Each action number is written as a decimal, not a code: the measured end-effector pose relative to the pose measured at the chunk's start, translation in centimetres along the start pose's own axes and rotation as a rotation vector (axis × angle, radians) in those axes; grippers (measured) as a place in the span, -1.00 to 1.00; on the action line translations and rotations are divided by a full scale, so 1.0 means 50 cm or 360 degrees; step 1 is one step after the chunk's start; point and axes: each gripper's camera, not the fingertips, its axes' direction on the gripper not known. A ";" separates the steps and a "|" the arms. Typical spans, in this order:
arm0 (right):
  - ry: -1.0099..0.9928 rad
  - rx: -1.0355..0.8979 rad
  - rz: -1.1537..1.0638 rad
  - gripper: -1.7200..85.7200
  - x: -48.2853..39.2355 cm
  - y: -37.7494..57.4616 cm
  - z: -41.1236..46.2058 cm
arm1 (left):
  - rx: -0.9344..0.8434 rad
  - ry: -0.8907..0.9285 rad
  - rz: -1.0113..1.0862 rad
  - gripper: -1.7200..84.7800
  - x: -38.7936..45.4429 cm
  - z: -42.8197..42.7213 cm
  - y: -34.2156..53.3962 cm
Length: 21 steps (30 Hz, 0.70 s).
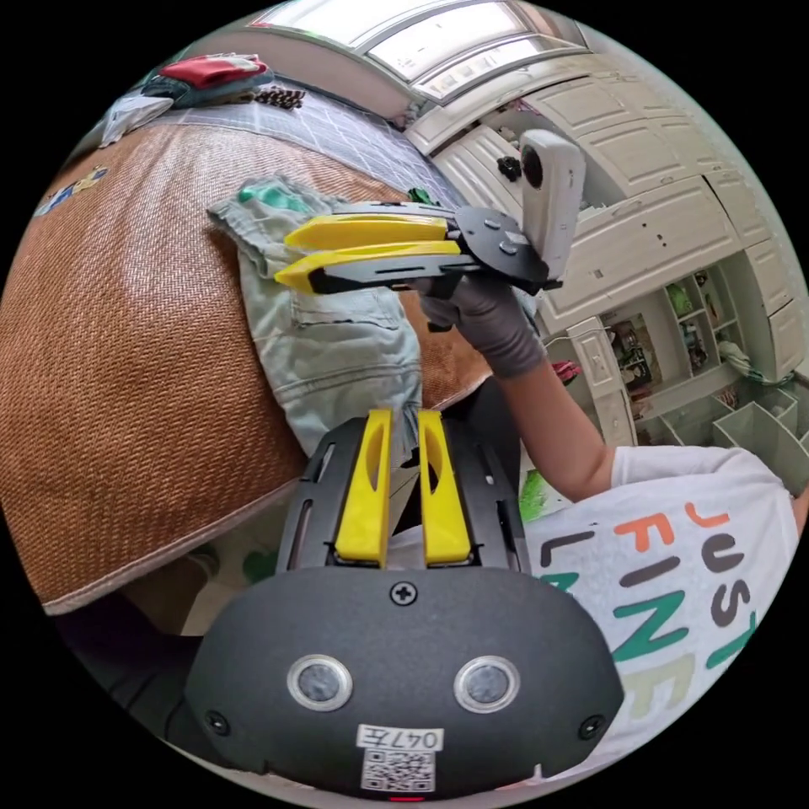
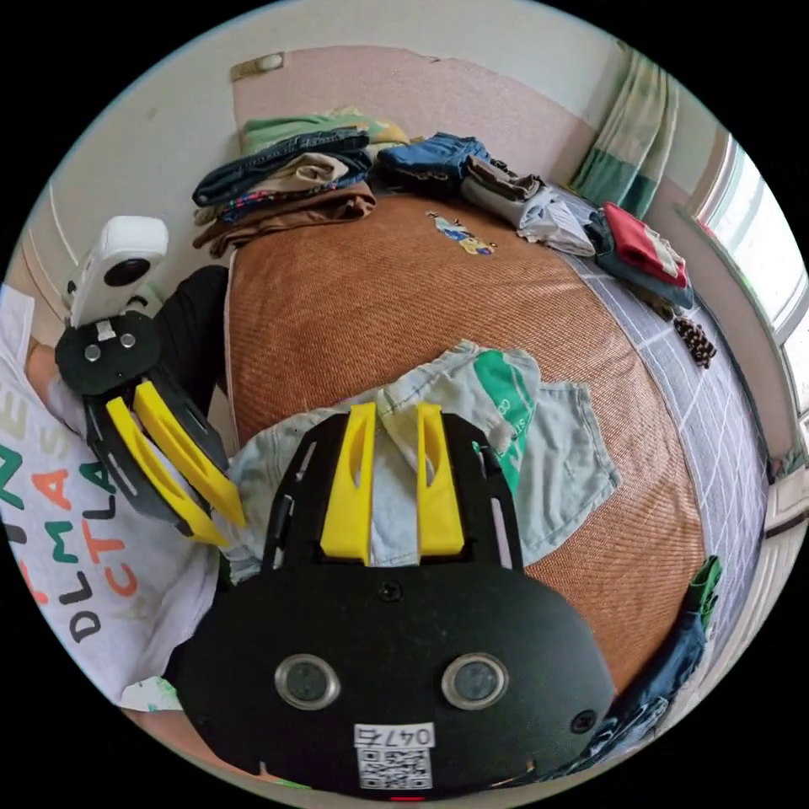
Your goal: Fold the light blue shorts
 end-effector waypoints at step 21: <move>-0.0363 0.0271 0.0734 -0.93 0.146 0.269 0.060 | 0.0017 -0.0277 -0.0258 -0.81 -0.058 0.025 0.141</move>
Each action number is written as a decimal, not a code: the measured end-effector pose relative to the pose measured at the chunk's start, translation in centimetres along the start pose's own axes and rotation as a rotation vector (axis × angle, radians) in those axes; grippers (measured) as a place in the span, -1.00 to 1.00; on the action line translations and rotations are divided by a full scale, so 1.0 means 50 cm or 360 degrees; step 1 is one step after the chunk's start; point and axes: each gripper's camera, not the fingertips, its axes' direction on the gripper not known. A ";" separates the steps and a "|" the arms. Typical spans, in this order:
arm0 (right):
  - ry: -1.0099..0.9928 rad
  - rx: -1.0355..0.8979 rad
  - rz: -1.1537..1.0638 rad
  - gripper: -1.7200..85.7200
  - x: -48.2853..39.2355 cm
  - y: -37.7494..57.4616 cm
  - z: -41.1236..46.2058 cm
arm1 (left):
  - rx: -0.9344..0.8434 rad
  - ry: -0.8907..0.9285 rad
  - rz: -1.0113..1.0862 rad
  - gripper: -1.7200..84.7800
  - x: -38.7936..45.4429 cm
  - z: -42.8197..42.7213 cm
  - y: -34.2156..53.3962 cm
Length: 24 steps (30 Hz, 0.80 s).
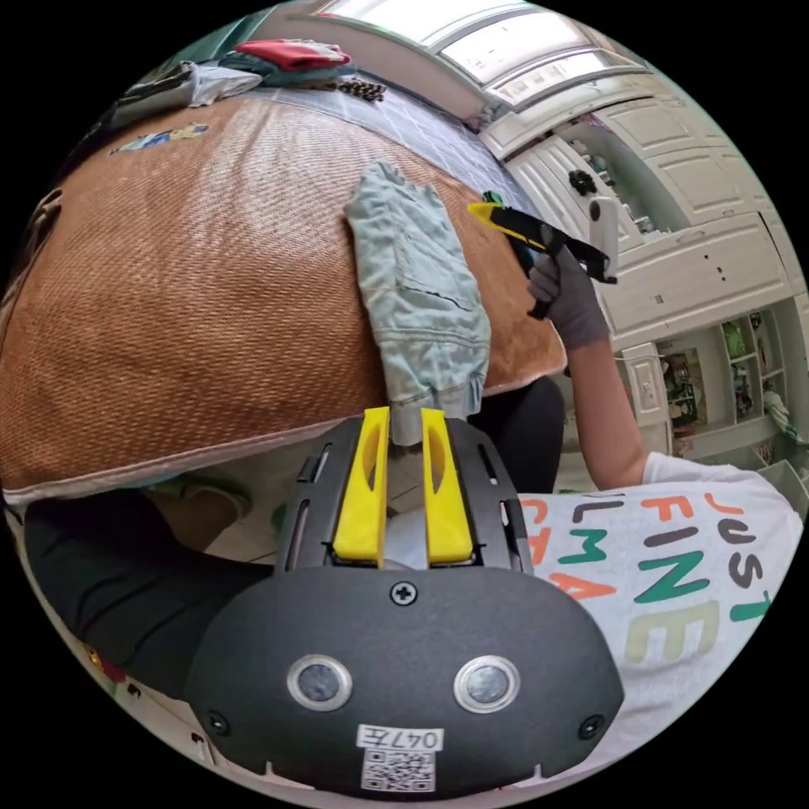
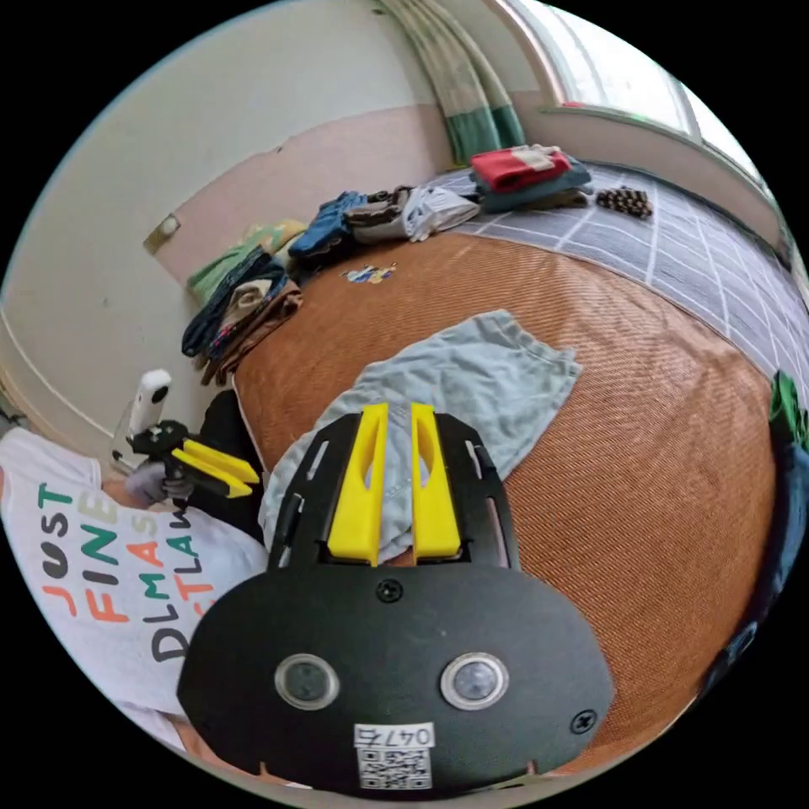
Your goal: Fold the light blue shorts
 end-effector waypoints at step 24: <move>-0.0520 0.0209 0.0814 -0.82 0.299 0.454 0.202 | -0.0052 0.0605 -0.0199 -0.73 -0.313 0.330 -0.379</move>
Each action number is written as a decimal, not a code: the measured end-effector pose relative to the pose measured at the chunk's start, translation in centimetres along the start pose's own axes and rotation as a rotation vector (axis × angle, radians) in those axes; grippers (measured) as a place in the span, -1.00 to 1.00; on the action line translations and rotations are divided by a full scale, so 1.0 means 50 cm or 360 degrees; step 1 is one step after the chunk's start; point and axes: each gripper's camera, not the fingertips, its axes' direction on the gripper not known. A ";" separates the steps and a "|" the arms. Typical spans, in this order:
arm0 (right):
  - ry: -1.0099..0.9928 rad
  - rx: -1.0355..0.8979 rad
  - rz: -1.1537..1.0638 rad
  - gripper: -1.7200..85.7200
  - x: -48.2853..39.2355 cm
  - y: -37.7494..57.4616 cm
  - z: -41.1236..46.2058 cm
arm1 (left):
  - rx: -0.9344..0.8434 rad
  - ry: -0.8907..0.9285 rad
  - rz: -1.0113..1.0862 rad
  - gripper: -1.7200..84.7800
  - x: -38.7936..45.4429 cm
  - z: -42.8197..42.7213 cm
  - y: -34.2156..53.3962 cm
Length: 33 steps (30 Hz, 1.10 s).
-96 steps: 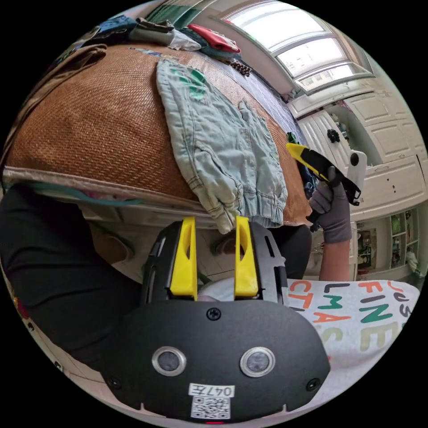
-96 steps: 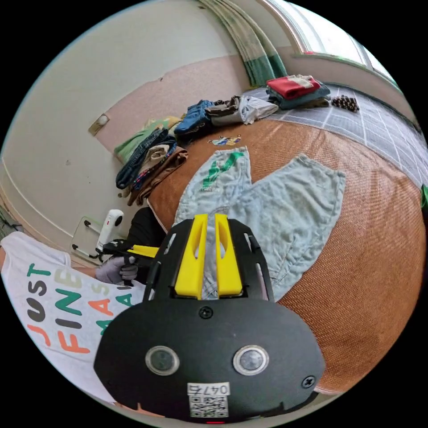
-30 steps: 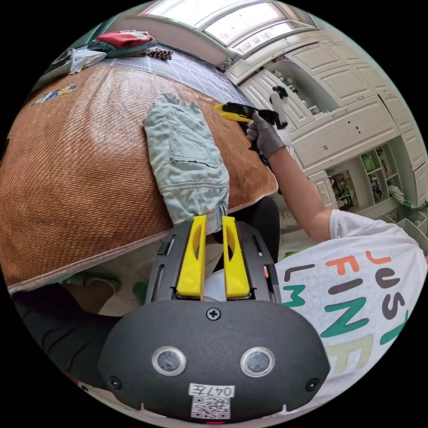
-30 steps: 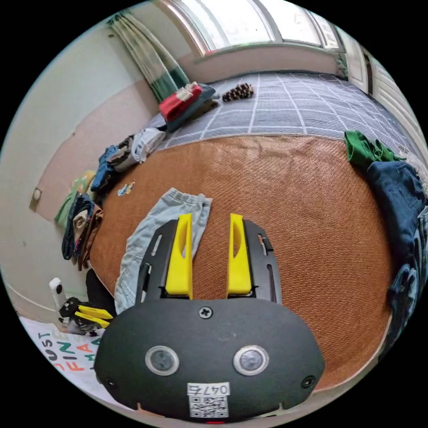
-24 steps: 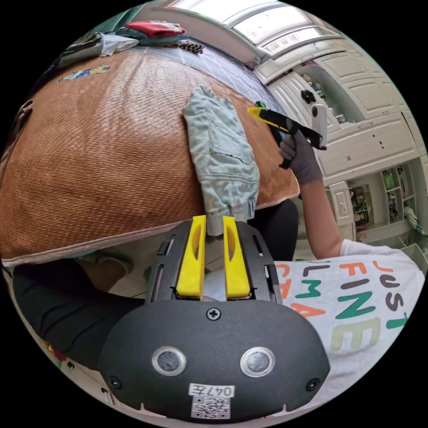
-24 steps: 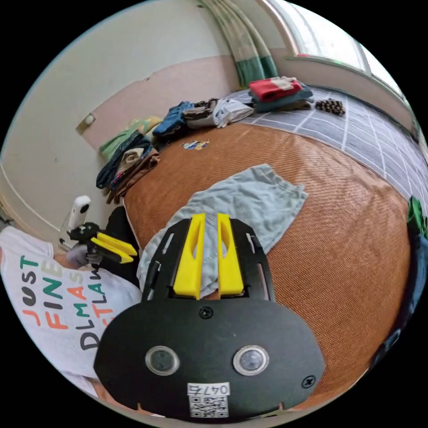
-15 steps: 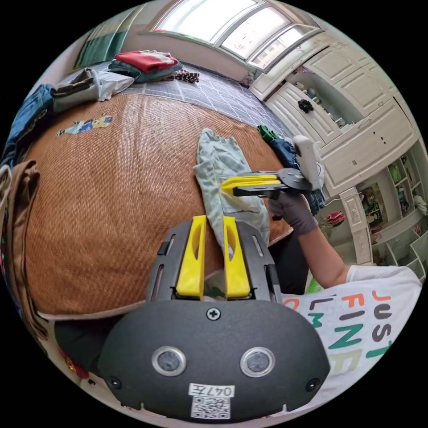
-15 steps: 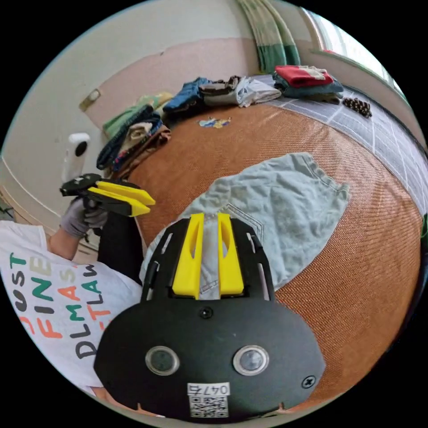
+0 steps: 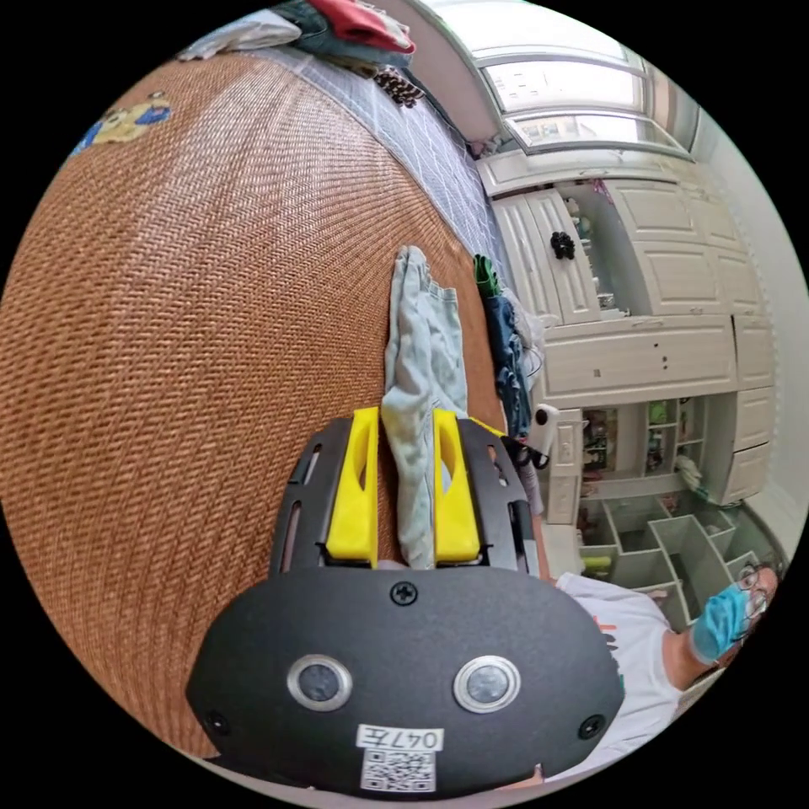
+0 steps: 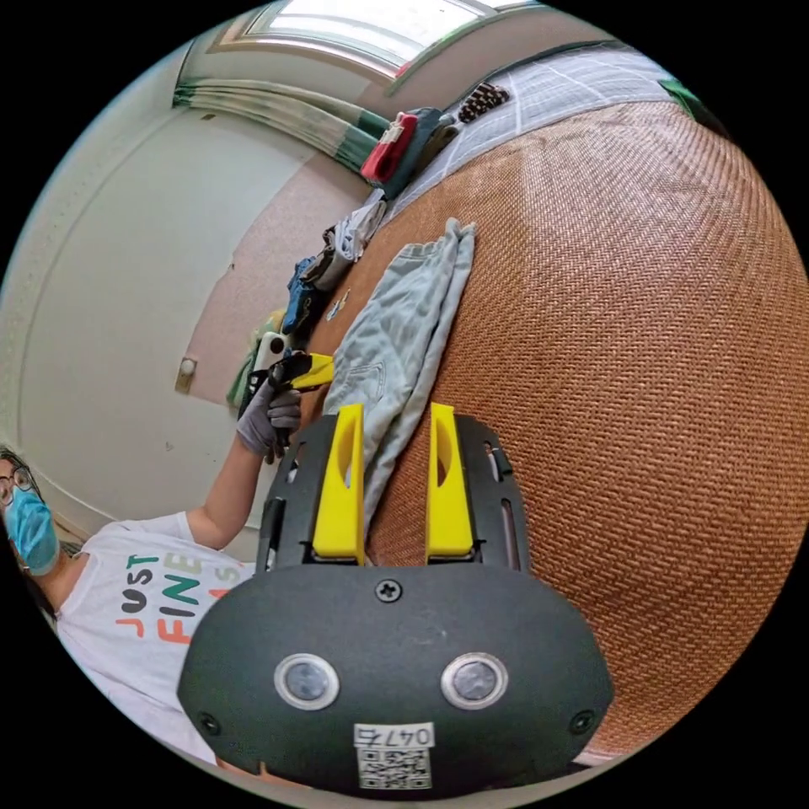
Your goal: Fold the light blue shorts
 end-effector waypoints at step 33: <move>-0.0110 -0.0320 -0.0470 -0.84 -0.168 0.072 0.249 | -0.0175 0.0195 0.0239 -0.91 -0.111 0.164 0.291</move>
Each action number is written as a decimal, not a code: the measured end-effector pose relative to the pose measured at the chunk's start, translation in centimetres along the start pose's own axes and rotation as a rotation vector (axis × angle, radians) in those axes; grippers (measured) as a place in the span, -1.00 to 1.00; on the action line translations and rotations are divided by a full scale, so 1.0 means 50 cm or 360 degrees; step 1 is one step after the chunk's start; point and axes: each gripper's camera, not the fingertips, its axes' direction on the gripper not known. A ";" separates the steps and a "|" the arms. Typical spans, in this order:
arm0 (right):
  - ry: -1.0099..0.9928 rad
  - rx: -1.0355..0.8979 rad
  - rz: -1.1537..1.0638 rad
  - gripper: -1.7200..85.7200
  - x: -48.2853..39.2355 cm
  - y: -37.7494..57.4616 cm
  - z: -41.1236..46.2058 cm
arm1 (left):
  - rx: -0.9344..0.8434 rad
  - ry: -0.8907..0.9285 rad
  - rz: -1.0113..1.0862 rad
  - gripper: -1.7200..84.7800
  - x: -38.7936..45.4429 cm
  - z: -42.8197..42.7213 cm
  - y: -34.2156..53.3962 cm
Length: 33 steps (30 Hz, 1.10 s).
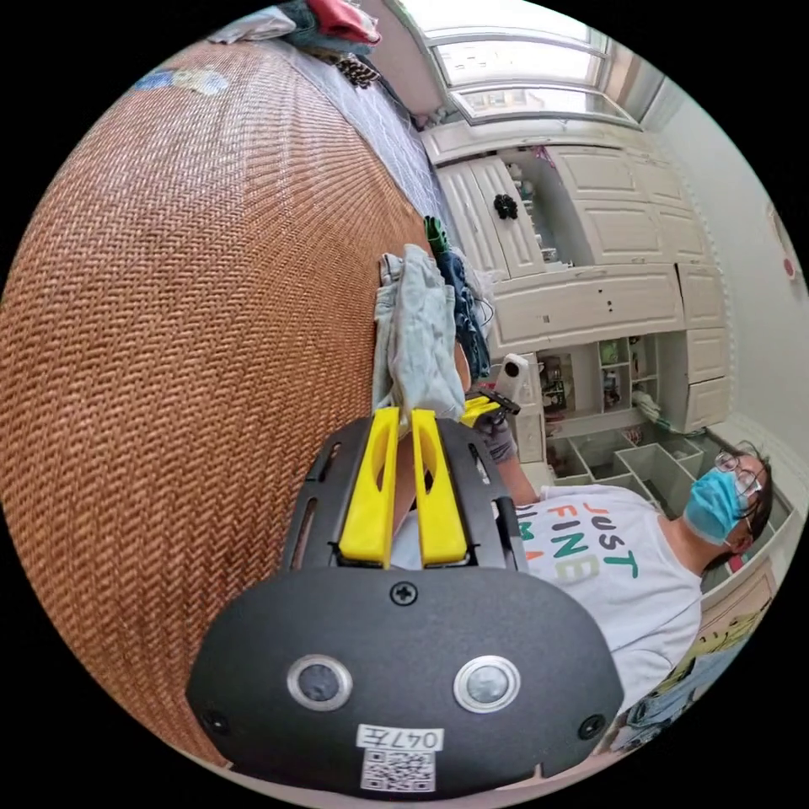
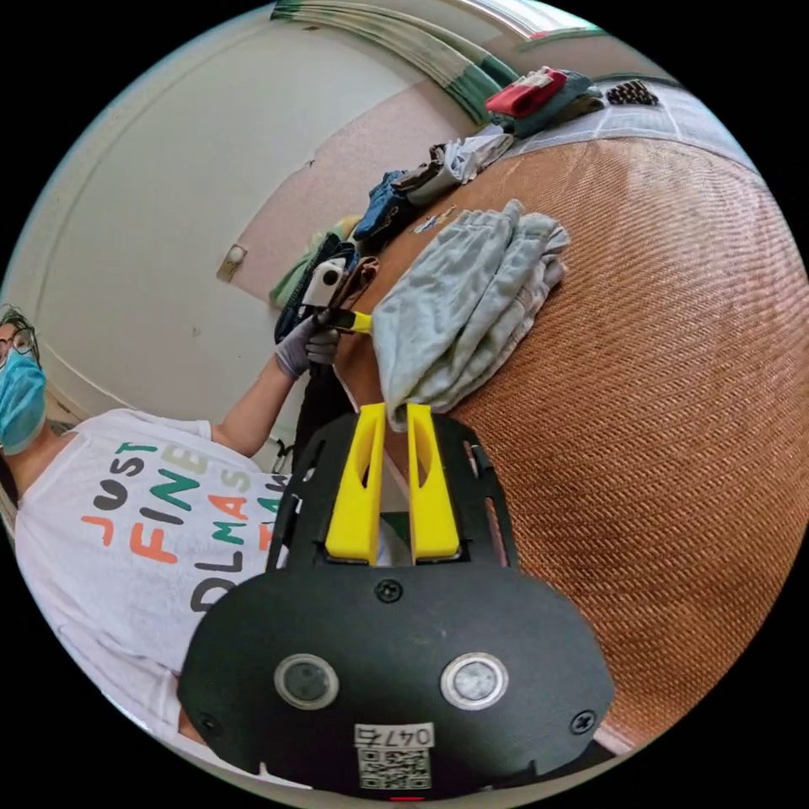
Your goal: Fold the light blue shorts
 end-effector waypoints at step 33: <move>0.0338 0.0410 -0.0434 -0.90 -0.321 -0.914 -0.193 | 0.0668 -0.0590 0.0374 -0.98 0.130 -0.131 0.025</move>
